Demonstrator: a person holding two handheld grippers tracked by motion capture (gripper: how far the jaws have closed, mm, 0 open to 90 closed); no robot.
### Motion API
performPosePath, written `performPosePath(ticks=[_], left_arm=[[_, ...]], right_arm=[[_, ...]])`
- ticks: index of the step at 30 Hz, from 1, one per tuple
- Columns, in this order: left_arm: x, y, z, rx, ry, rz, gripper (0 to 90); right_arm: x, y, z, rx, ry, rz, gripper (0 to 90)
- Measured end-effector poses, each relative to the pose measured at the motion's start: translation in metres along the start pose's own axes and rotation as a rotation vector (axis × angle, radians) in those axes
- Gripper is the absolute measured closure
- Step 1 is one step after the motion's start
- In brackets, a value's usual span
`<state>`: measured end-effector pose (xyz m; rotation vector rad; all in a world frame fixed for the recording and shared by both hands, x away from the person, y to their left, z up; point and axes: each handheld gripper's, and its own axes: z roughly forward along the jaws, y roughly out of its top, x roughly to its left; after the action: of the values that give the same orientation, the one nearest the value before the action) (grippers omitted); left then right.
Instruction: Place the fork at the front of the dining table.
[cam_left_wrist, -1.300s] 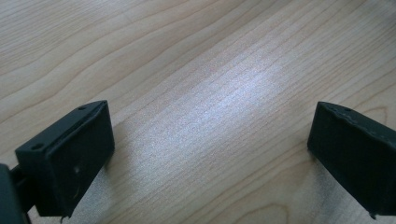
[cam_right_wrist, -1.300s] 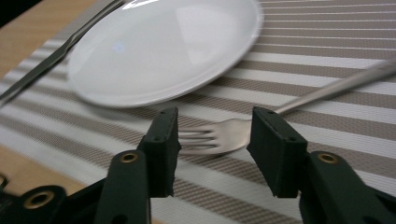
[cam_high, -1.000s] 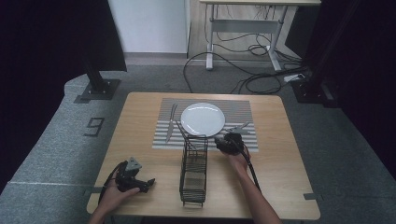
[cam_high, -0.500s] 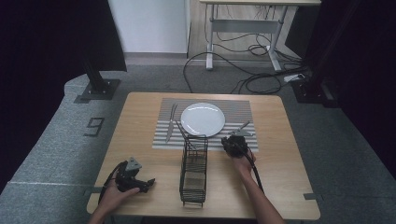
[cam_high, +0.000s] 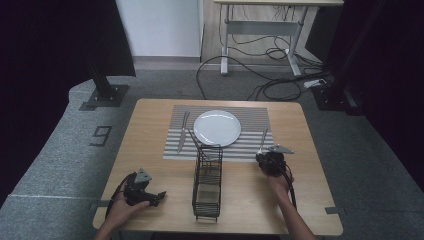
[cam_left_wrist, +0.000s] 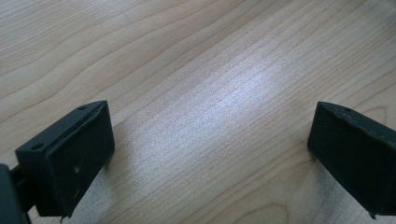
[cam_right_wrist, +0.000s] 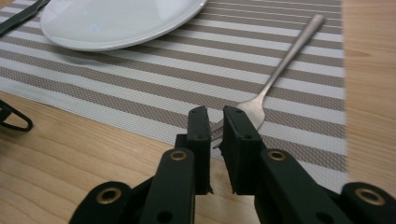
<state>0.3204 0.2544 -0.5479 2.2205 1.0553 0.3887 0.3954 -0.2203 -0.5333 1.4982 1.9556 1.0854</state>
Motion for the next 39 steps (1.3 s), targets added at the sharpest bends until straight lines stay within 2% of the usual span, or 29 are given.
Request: performPosePath(ticks=[9, 11, 17, 23, 26, 29, 33, 39], left_arm=[[0.000, 0.000, 0.000, 0.000, 0.000, 0.000, 0.3], [0.000, 0.000, 0.000, 0.000, 0.000, 0.000, 0.3], [0.000, 0.000, 0.000, 0.000, 0.000, 0.000, 0.3], [0.000, 0.000, 0.000, 0.000, 0.000, 0.000, 0.3], [0.000, 0.000, 0.000, 0.000, 0.000, 0.000, 0.3], [0.000, 0.000, 0.000, 0.000, 0.000, 0.000, 0.3], [0.000, 0.000, 0.000, 0.000, 0.000, 0.001, 0.2], [0.000, 0.000, 0.000, 0.000, 0.000, 0.000, 0.2]], right_arm=[[-0.024, -0.004, -0.015, -0.011, -0.060, 0.037, 77.9], [-0.028, -0.006, -0.017, -0.018, -0.056, 0.059, 76.4], [-0.016, -0.009, -0.017, -0.028, -0.001, 0.057, 57.3], [-0.005, -0.004, -0.005, -0.015, -0.010, 0.055, 50.9], [-0.003, -0.005, 0.003, 0.016, -0.045, 0.044, 52.0], [-0.007, -0.009, 0.004, 0.031, -0.078, 0.039, 58.2], [-0.015, -0.010, 0.000, 0.029, -0.087, 0.046, 66.3], [-0.028, -0.009, 0.001, 0.025, -0.081, 0.080, 67.4]])
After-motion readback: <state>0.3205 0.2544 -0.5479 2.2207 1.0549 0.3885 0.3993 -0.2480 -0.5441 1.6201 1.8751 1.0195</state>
